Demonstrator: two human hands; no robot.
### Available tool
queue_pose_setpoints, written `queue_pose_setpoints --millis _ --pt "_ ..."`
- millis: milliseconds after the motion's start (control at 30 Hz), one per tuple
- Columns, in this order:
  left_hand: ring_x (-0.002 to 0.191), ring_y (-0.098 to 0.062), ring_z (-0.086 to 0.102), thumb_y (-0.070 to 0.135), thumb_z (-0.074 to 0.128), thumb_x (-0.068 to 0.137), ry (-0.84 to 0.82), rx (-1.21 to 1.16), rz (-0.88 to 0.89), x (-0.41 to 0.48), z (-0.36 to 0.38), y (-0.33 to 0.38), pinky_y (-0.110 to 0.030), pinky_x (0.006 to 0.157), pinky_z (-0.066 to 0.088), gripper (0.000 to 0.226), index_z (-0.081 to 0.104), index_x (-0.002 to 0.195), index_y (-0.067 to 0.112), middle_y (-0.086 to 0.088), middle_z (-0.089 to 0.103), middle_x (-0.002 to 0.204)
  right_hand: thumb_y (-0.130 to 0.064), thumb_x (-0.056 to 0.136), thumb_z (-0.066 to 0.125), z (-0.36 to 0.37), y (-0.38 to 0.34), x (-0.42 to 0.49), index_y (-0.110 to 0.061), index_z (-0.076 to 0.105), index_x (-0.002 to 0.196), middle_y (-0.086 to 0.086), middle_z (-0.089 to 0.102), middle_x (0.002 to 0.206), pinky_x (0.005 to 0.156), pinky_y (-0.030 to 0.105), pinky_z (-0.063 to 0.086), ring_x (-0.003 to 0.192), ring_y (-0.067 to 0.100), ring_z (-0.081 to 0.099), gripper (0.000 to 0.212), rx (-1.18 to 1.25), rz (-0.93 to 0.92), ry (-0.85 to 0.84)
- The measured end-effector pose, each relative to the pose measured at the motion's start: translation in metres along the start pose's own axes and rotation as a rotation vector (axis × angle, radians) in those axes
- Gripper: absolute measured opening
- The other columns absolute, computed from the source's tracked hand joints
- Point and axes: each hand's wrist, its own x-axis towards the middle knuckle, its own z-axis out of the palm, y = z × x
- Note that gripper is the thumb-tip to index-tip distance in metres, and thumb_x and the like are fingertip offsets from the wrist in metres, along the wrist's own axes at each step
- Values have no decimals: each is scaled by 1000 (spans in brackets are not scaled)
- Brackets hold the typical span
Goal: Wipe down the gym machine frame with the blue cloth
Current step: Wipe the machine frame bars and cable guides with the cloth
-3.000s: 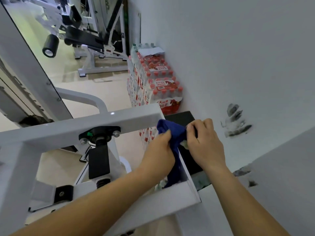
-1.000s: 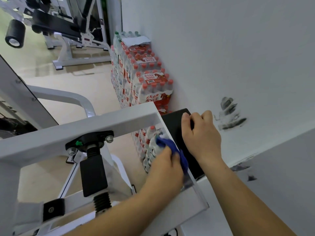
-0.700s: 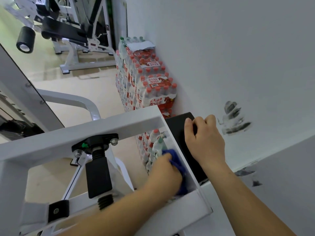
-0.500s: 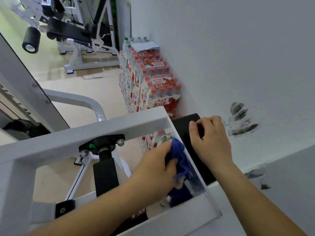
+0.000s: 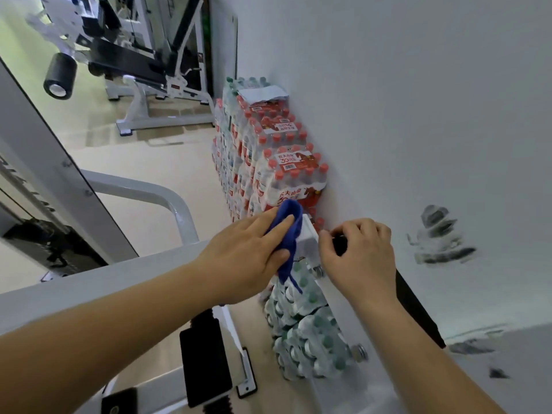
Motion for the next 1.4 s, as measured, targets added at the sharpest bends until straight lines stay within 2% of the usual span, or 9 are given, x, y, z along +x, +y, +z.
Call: queue_pose_setpoints --millis 100,200,400,533,800,933,1067,1200,1400 --pt "118 -28 51 52 20 105 24 -7 -41 17 5 -1 -42 100 46 55 17 157 33 0 31 155 -48 100 42 1 -3 2 -33 56 83 -12 59 101 88 41 40 108 15 45 27 -16 20 -59" --pt "110 -29 55 52 20 105 34 -55 -33 59 13 20 -41 89 50 47 31 148 38 -2 42 141 -43 100 40 0 -3 4 -32 53 78 -11 60 94 86 42 43 105 17 47 29 19 39 -67" --pt "112 -23 52 48 28 106 50 -91 1 26 4 4 -38 93 48 48 22 153 40 2 40 144 -46 99 47 -4 -1 1 -33 59 81 -13 59 91 85 38 39 100 12 43 25 83 27 -61" --pt "95 -17 56 56 25 104 -67 -95 -213 -27 -10 -33 -37 83 51 38 32 136 39 5 46 126 -51 99 45 -2 -2 2 -32 59 81 -15 56 92 88 39 35 100 8 36 29 54 35 -76" --pt "91 -25 50 50 25 106 77 24 -210 39 11 18 -39 77 45 41 39 137 28 -8 49 122 -50 97 43 -3 -6 2 -32 56 75 -12 53 85 81 39 37 95 16 42 32 2 39 -75" --pt "107 -27 52 50 30 105 145 35 -59 -6 13 -5 -39 88 44 51 25 152 31 -5 44 134 -47 99 42 -3 -1 -5 -34 56 78 -11 58 87 87 41 43 96 15 49 29 62 -9 -60" --pt "106 -22 53 51 36 104 55 -20 -112 -53 -2 -43 -32 89 45 52 26 153 37 1 42 139 -51 100 39 -2 -3 -3 -31 57 75 -9 60 87 89 43 44 98 17 49 36 22 -9 -57" --pt "112 -27 52 46 43 103 7 16 -42 -18 -3 -25 -40 95 47 56 22 154 38 -4 37 144 -54 99 33 -2 -7 2 -30 52 69 -7 58 88 88 44 40 100 18 43 42 -56 35 -107" --pt "139 -33 34 41 63 96 90 160 4 40 25 32 -41 118 24 85 11 161 24 -13 29 156 -40 97 42 -5 -6 -1 -29 48 64 -10 53 78 78 39 37 92 18 43 35 -7 31 -73"
